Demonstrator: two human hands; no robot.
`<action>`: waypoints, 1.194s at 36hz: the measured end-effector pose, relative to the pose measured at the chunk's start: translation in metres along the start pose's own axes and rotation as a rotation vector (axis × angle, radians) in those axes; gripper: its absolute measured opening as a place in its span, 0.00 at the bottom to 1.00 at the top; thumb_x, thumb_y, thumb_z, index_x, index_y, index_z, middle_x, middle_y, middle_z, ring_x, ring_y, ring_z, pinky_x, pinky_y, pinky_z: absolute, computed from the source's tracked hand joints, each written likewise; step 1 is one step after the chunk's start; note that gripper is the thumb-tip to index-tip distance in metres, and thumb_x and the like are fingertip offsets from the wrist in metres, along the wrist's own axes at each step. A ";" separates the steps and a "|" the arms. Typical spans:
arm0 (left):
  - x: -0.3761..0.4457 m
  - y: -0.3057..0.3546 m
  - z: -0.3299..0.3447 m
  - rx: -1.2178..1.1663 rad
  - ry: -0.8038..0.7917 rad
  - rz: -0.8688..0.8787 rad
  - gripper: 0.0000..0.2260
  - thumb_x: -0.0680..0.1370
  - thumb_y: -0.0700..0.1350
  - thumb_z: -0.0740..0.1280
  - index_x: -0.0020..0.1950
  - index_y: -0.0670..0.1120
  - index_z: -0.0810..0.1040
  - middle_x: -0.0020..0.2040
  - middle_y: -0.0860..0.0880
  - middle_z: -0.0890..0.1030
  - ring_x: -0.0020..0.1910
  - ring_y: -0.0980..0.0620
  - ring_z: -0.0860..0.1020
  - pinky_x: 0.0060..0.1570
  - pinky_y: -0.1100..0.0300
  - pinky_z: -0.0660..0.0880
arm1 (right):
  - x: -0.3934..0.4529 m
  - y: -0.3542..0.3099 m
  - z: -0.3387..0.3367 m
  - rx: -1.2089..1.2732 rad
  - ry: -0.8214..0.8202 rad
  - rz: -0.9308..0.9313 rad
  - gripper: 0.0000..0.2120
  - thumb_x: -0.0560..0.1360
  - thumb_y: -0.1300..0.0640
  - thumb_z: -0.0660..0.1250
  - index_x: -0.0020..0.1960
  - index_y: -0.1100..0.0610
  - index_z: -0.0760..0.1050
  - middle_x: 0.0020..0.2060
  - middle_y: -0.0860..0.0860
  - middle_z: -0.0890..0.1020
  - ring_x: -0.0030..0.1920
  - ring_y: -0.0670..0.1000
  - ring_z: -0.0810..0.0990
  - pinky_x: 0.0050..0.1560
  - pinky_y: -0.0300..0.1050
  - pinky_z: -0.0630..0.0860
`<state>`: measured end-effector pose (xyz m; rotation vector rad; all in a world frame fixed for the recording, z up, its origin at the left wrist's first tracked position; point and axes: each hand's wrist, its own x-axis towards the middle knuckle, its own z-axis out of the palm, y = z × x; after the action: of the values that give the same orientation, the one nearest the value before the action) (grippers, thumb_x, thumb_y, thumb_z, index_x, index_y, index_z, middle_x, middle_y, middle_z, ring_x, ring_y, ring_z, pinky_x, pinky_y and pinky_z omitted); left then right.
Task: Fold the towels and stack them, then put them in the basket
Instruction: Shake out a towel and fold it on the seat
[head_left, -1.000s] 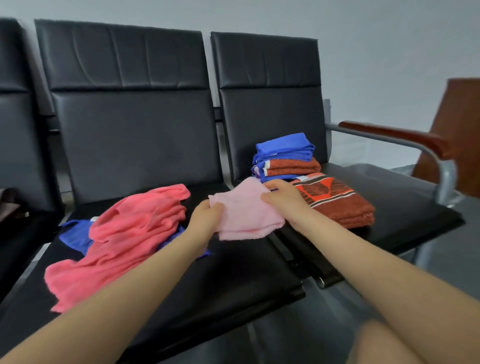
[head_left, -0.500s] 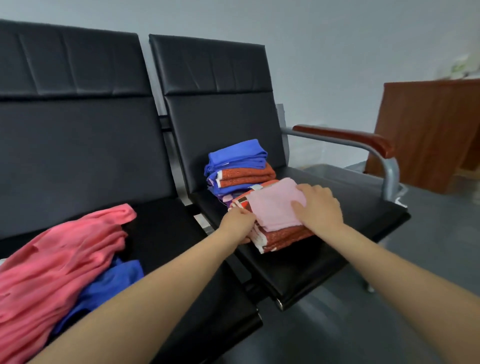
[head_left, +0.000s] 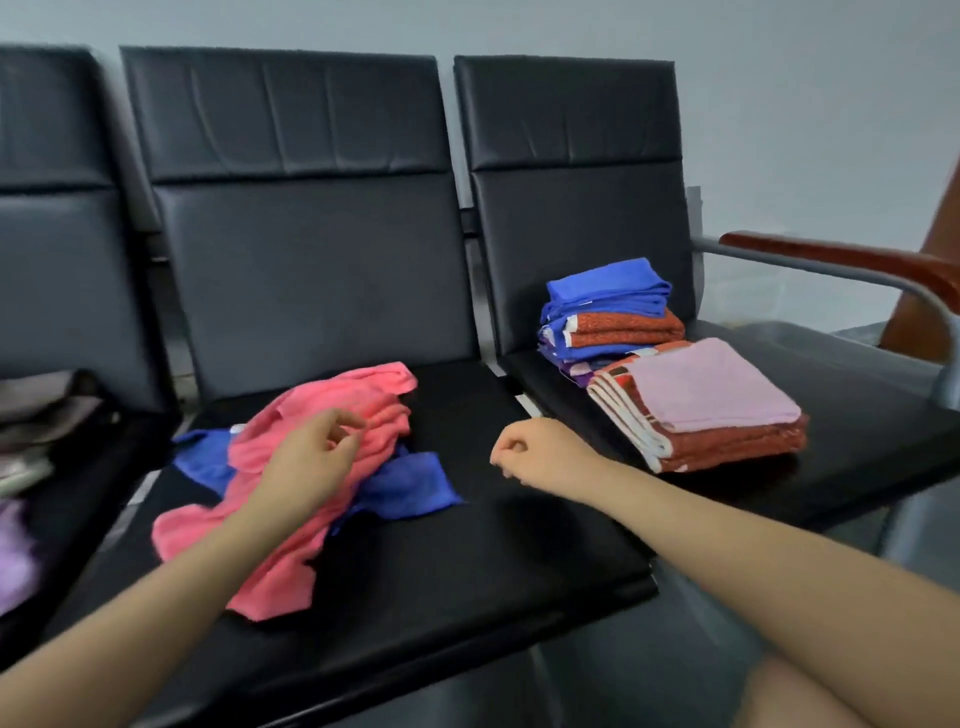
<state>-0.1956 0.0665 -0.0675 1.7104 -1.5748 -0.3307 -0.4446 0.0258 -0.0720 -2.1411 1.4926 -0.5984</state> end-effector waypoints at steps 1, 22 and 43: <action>-0.002 -0.012 -0.008 0.050 0.033 -0.017 0.07 0.76 0.35 0.65 0.51 0.44 0.79 0.42 0.47 0.80 0.43 0.46 0.78 0.42 0.60 0.68 | 0.005 -0.003 0.005 0.042 -0.001 0.021 0.08 0.75 0.57 0.64 0.42 0.52 0.81 0.33 0.42 0.80 0.39 0.46 0.78 0.51 0.46 0.79; -0.001 -0.117 -0.082 0.140 0.078 -0.343 0.14 0.81 0.48 0.61 0.52 0.40 0.80 0.52 0.43 0.81 0.54 0.43 0.77 0.51 0.56 0.70 | 0.080 -0.098 0.104 0.224 0.097 0.057 0.29 0.74 0.39 0.66 0.37 0.66 0.79 0.30 0.57 0.79 0.31 0.54 0.76 0.39 0.51 0.75; -0.010 -0.121 -0.085 0.212 -0.150 -0.428 0.22 0.80 0.58 0.59 0.42 0.41 0.79 0.40 0.47 0.78 0.41 0.51 0.74 0.40 0.61 0.69 | 0.074 -0.123 0.076 1.271 0.042 0.055 0.12 0.78 0.64 0.59 0.39 0.55 0.75 0.35 0.50 0.79 0.41 0.50 0.78 0.43 0.43 0.75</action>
<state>-0.0533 0.0984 -0.0959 2.2359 -1.3734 -0.5298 -0.2848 0.0024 -0.0535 -1.0738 0.7559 -1.1538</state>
